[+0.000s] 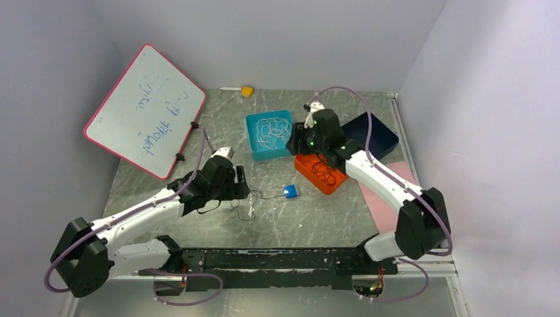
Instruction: Untangle the cables
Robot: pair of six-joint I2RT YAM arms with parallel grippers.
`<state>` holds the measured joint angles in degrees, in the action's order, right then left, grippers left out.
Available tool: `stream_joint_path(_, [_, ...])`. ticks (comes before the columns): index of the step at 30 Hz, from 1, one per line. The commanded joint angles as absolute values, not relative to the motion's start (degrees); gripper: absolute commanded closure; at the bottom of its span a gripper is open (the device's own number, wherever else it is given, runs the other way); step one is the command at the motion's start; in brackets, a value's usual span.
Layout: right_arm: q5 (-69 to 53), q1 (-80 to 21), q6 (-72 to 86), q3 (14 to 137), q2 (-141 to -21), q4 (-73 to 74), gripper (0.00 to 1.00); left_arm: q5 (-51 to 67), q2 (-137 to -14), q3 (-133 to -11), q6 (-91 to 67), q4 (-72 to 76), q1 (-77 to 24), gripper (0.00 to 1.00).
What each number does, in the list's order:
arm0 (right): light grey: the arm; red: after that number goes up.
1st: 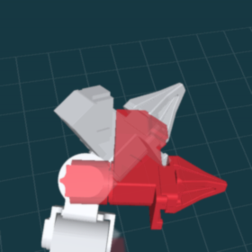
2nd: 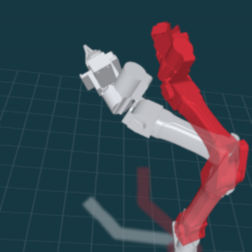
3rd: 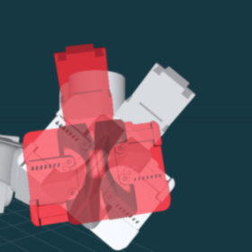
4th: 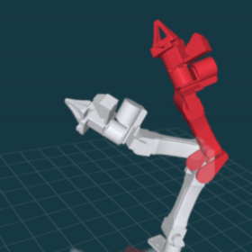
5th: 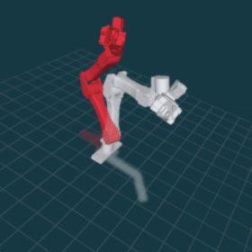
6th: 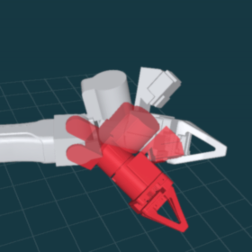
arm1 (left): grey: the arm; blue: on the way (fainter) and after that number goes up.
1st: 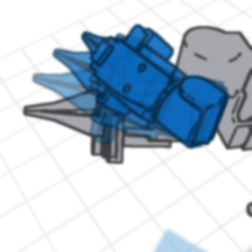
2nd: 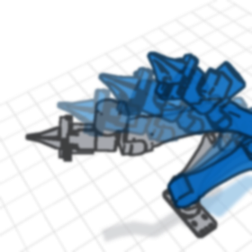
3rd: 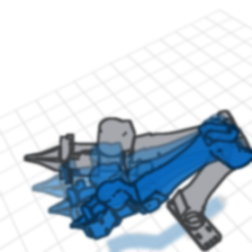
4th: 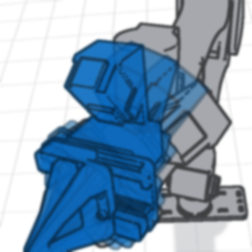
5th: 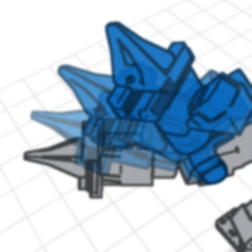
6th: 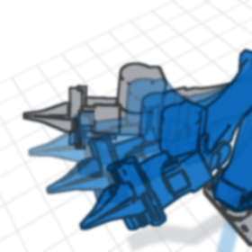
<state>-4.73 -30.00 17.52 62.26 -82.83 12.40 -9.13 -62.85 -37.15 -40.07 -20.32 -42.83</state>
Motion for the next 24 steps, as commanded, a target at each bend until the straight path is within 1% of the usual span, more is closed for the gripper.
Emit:
stream_joint_path(1, [-8.9, -30.2, 20.4, 56.3, -78.2, 10.8, 0.45, -5.4, -63.7, -38.9, -40.6, -19.7, -42.5, 0.24])
stream_joint_path(5, [-7.2, -30.4, 21.8, 51.6, -75.2, 10.2, 0.46, -5.1, -66.2, -40.6, -43.9, -19.8, -42.5, 0.31])
stream_joint_path(6, [-6.5, -30.4, 22.2, 50.9, -74.7, 10.1, 0.46, -5.7, -66.7, -41.0, -46.0, -20.2, -42.6, 0.32])
stream_joint_path(9, [-6.3, -30.4, 23.5, 49.2, -73.2, 9.3, 0.46, -7.2, -66.8, -40.8, -50.1, -20.3, -43.1, 0.30])
stream_joint_path(13, [-12.5, -32.4, 20.4, 47.3, -72.9, 4.8, 0.44, -12.5, -63.4, -40.0, -54.8, -23.2, -43.4, 0.28])
stream_joint_path(18, [-9.7, -41.9, 15.3, 49.3, -78.2, 4.1, 0.40, -21.2, -57.1, -39.8, -58.4, -29.7, -43.3, 0.25])
stream_joint_path(24, [-12.0, -50.1, 11.9, 53.8, -87.9, 0.7, 0.38, -27.2, -51.2, -40.6, -58.7, -36.0, -43.3, 0.25])
